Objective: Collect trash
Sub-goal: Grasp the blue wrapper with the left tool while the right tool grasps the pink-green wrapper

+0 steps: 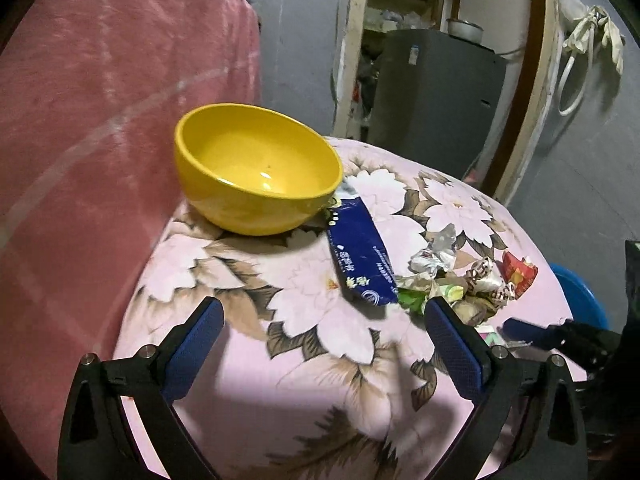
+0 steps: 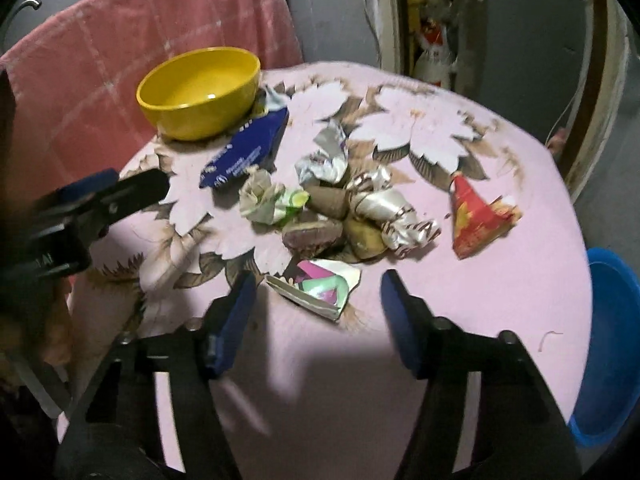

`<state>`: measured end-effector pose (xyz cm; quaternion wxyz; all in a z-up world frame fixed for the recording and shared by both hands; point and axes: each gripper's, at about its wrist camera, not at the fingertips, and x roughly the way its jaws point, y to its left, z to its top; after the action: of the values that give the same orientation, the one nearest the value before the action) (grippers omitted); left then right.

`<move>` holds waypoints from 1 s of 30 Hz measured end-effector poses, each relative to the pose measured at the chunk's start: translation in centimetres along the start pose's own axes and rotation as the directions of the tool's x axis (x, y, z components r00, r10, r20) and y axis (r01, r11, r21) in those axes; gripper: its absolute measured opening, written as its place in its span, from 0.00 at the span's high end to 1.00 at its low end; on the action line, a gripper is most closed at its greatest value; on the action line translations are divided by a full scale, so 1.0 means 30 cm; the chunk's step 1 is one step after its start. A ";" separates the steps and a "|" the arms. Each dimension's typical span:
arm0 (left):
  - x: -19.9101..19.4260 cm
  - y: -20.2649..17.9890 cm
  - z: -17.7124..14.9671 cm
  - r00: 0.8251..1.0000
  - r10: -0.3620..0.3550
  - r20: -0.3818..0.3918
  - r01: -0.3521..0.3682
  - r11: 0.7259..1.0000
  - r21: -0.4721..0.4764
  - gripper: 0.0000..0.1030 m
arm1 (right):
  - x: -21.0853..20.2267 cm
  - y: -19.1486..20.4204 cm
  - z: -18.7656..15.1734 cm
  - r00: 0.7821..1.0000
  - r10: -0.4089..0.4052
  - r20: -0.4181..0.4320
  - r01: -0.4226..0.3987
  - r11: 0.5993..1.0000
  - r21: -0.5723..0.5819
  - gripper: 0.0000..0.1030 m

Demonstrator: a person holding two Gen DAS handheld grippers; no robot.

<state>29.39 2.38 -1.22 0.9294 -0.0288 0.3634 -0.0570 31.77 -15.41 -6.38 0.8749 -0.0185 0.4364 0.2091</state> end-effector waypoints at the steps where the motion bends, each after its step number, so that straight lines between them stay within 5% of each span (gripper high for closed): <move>1: 0.010 -0.004 0.006 1.000 -0.003 -0.008 0.003 1.000 0.007 0.05 | 0.006 -0.008 -0.002 1.000 0.008 -0.007 -0.008 1.000 0.008 0.31; 3: 0.029 -0.012 0.014 1.000 -0.008 -0.022 0.008 1.000 0.022 0.08 | 0.007 -0.027 -0.006 1.000 0.026 -0.006 -0.026 0.999 0.028 0.37; 18: 0.162 -0.076 0.046 0.996 -0.012 -0.090 0.020 0.996 0.086 0.33 | -0.058 -0.145 -0.028 0.998 0.020 0.053 -0.027 0.993 0.119 0.37; 30: 0.194 -0.050 0.044 0.985 -0.068 -0.158 0.073 0.997 0.029 0.75 | -0.064 -0.132 -0.024 0.997 0.016 0.080 -0.025 0.994 0.106 0.37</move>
<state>34.41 0.17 -4.03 0.8957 -0.0209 0.4332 -0.0981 31.72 -19.84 -5.92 0.8890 0.0409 0.4122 0.1951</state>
